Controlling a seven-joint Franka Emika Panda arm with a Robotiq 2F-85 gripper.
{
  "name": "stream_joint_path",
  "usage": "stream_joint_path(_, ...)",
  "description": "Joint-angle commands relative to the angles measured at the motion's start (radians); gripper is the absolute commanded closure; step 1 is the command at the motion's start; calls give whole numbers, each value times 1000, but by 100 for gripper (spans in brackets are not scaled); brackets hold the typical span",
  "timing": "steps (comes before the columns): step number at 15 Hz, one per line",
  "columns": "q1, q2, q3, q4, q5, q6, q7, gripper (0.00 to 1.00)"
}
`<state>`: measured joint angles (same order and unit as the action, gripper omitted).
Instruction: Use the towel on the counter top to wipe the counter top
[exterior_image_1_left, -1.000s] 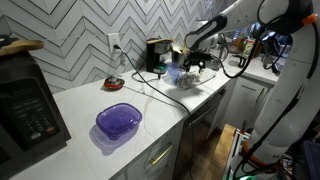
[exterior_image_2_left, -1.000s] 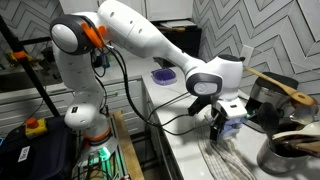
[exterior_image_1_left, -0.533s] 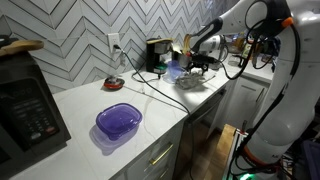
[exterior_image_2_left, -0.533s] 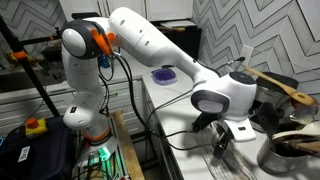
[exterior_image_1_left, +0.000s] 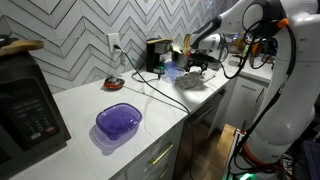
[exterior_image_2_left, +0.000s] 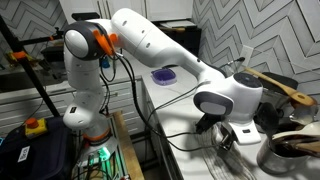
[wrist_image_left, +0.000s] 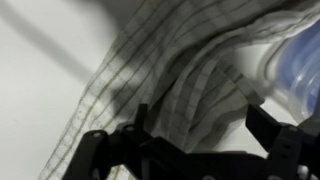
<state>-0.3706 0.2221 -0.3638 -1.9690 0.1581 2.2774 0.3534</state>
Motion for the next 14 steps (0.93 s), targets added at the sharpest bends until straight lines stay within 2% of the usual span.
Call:
stream_joint_path(1, 3, 70, -14, 36, -28, -10, 42, 0)
stream_joint_path(2, 4, 80, -14, 35, -27, -5, 50, 0)
stream_joint_path(3, 4, 92, -10, 37, -17, -10, 49, 10)
stream_joint_path(4, 2, 101, -7, 39, -8, -13, 45, 27)
stream_joint_path(6, -2, 103, -5, 45, -1, -34, 31, 44)
stream_joint_path(10, -12, 50, -11, 37, -24, -149, -36, 73)
stream_joint_path(13, -4, 22, -31, 27, -89, -237, -36, 97)
stream_joint_path(14, -2, 9, -37, 19, -110, -259, -26, 99)
